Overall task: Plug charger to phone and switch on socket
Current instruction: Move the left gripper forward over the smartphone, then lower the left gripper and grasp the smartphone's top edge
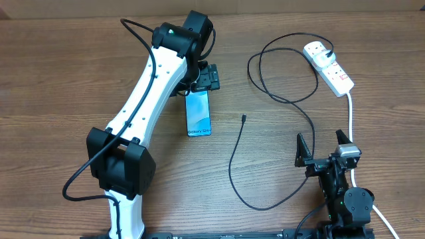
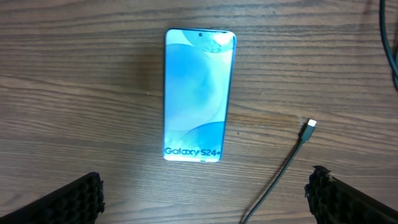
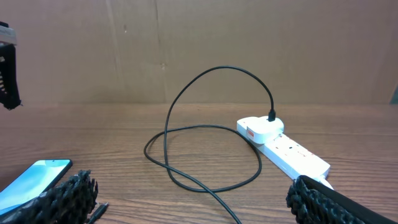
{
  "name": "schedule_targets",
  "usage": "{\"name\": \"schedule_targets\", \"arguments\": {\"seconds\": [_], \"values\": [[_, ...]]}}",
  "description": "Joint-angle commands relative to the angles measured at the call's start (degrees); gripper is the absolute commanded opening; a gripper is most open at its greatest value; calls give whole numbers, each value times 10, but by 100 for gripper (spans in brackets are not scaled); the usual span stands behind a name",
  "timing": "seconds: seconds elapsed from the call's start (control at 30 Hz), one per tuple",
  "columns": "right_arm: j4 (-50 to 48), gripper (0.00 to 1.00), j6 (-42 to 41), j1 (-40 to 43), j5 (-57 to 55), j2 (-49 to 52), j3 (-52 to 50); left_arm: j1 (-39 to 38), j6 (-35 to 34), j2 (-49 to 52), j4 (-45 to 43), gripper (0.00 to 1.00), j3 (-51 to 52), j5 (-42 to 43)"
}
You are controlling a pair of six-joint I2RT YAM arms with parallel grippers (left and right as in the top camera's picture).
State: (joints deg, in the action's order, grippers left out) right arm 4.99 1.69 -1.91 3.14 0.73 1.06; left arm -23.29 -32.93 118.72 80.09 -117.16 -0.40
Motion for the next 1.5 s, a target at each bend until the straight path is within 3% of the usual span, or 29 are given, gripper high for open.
{"name": "schedule_targets", "arguments": {"seconds": [0.0, 0.5, 1.07, 1.47], "values": [[-3, 100, -1, -3, -1, -6, -6, -2, -9, 9, -2, 100, -11, 19], [-3, 100, -1, -3, -1, -6, -6, -3, 0, 10, -11, 100, -9, 18], [-3, 100, -1, -3, -1, -6, -6, -4, -5, 10, -93, 100, 5, -26], [-3, 100, -1, -3, -1, -6, -6, -8, -2, 71, -81, 100, 5, -45]]}}
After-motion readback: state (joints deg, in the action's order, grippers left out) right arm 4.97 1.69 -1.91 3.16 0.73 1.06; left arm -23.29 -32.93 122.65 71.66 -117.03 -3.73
